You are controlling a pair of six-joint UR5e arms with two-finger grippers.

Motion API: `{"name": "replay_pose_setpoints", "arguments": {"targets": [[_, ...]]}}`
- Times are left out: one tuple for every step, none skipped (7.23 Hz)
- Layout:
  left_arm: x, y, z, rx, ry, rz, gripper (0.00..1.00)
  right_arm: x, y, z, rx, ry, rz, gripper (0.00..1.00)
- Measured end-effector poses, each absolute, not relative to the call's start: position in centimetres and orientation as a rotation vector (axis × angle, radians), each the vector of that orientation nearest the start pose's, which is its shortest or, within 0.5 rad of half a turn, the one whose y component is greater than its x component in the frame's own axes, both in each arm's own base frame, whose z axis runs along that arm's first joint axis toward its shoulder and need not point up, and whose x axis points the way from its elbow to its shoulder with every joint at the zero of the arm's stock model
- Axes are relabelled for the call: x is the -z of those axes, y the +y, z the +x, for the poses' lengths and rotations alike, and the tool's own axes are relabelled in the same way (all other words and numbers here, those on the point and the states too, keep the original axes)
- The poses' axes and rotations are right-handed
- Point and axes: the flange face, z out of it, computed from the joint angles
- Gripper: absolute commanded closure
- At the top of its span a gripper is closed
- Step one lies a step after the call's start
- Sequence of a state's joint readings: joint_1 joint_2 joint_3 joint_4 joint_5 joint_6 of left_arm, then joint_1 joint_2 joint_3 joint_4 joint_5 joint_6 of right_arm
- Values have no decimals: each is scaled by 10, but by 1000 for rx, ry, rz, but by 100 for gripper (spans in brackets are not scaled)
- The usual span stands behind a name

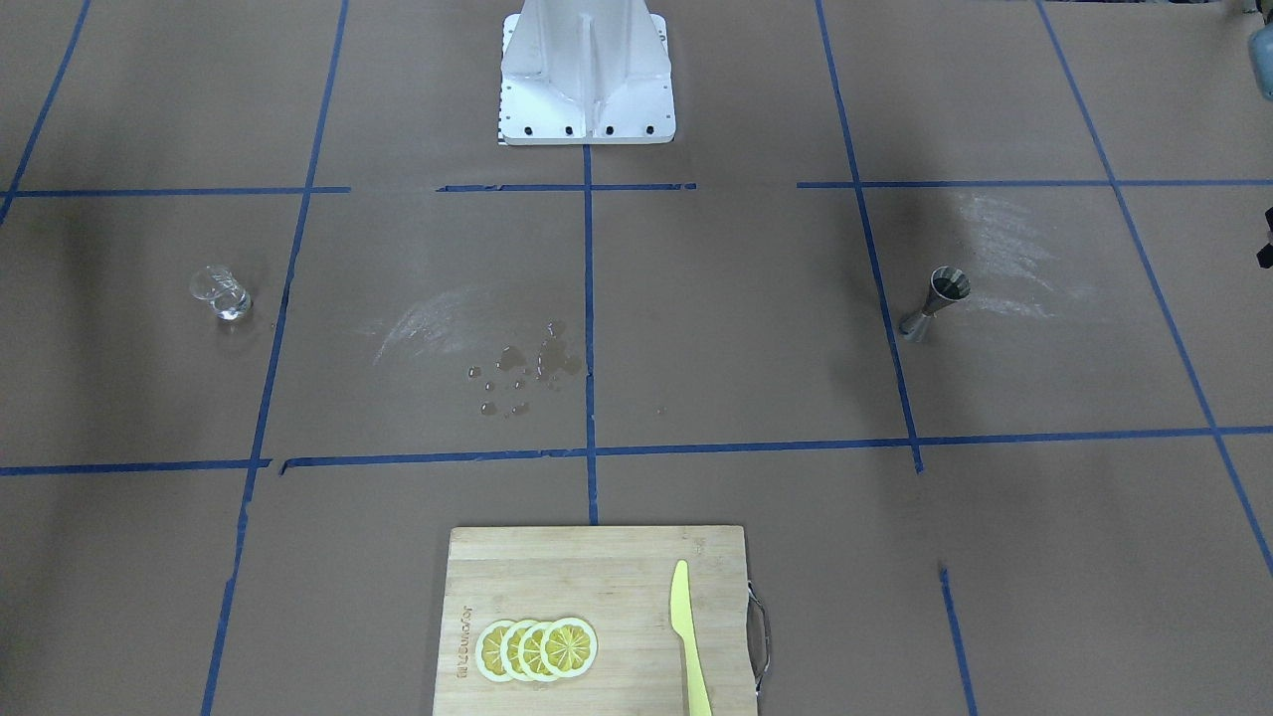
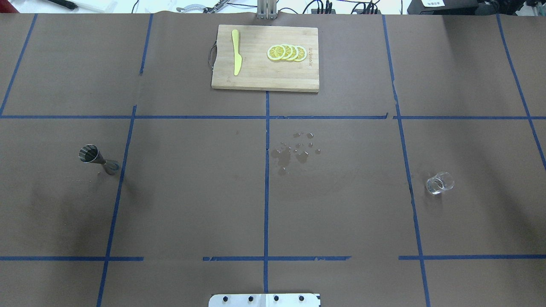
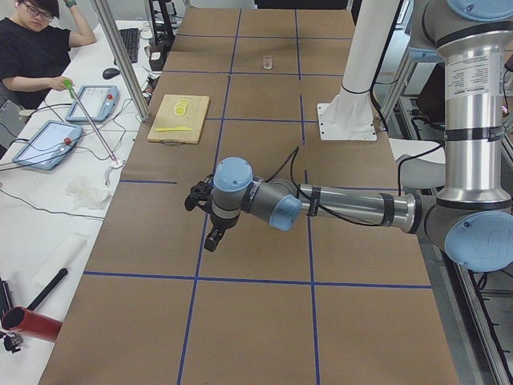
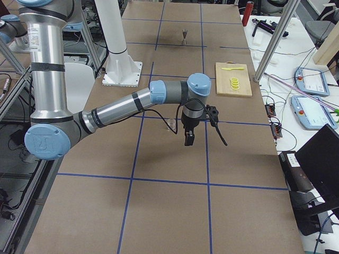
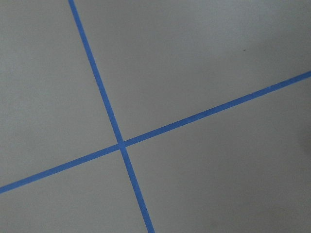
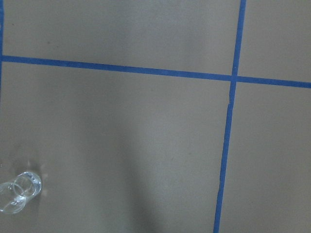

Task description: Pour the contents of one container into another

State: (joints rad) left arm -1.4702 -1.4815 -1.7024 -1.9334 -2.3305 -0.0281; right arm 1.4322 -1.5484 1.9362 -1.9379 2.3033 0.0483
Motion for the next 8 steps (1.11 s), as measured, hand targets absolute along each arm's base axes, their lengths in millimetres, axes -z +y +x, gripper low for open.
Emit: {"name": "replay_pose_setpoints", "arguments": {"targets": [[-599,-487,-18,-196,777,330,0,-531,-486,-1,90,-731,-61,0],[-600,-494,-18,-156,780,316,0,-550,-493,1,90,-732,-45,0],[-603,-496,-18,-110,780,292,0,-569,-498,3,87,-737,-21,0],[-606,-498,-17,-105,768,276,0,-581,-502,5,77,-741,-1,0],[-613,-499,-19,-128,744,261,0,-589,-505,9,63,-745,17,0],[-621,-499,-25,-148,723,251,0,-596,-506,13,48,-757,26,0],[-624,-498,-30,-152,714,250,0,-602,-505,19,28,-779,29,0],[-627,-500,-33,-151,710,250,0,-608,-502,25,9,-802,30,0]]}}
